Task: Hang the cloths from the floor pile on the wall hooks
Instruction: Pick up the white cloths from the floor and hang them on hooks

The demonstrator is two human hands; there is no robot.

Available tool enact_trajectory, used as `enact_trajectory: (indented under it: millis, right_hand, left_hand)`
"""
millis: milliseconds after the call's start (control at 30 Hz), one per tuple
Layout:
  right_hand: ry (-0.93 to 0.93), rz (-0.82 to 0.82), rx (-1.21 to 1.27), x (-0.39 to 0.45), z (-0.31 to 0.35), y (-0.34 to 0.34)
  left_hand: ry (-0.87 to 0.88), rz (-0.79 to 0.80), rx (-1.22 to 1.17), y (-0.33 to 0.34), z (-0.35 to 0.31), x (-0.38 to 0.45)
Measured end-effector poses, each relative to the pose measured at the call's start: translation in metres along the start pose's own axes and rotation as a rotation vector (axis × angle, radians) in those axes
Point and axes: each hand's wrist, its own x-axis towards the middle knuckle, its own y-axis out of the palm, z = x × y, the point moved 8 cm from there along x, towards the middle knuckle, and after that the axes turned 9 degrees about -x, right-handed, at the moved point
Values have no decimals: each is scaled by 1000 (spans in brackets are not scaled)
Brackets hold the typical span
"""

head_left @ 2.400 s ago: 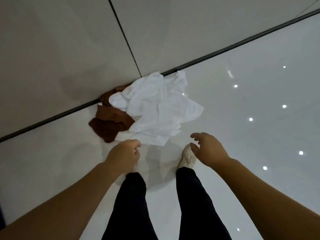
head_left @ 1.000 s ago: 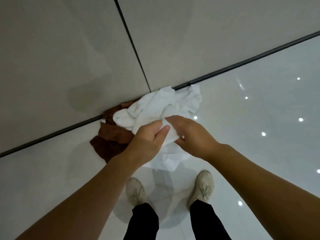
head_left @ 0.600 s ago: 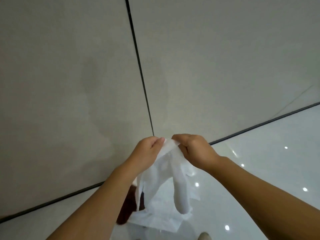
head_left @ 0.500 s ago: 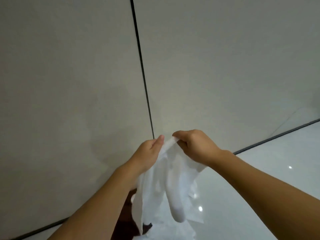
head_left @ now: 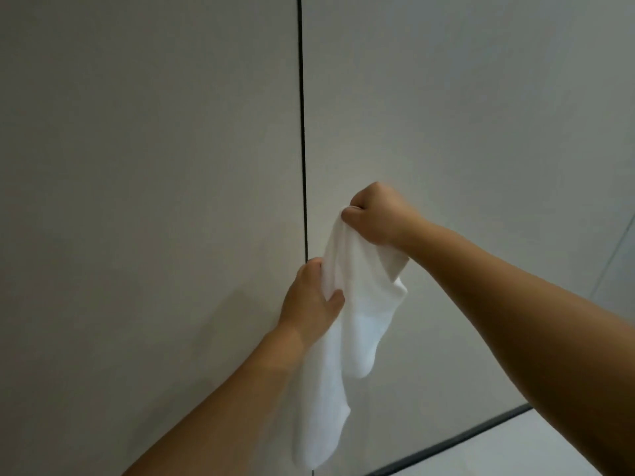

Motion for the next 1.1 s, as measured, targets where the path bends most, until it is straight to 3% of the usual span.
enact_trajectory:
  millis: [200, 500, 667, 800, 1100]
  right_hand:
    - [13, -92, -20, 4, 5, -36]
    - [66, -171, -271, -6, -54, -64]
    - [150, 43, -237, -34, -111, -45]
    - [99, 219, -283, -55, -114, -15]
    - [-61, 209, 32, -66, -54, 2]
  left_hand:
    - [-72, -101, -21, 5, -11, -2]
    - [-51, -48, -216, 2, -20, 9]
    - [117, 29, -58, -22, -64, 29]
    - [169, 177, 18, -17, -93, 36]
    - [242, 208, 39, -24, -128, 22]
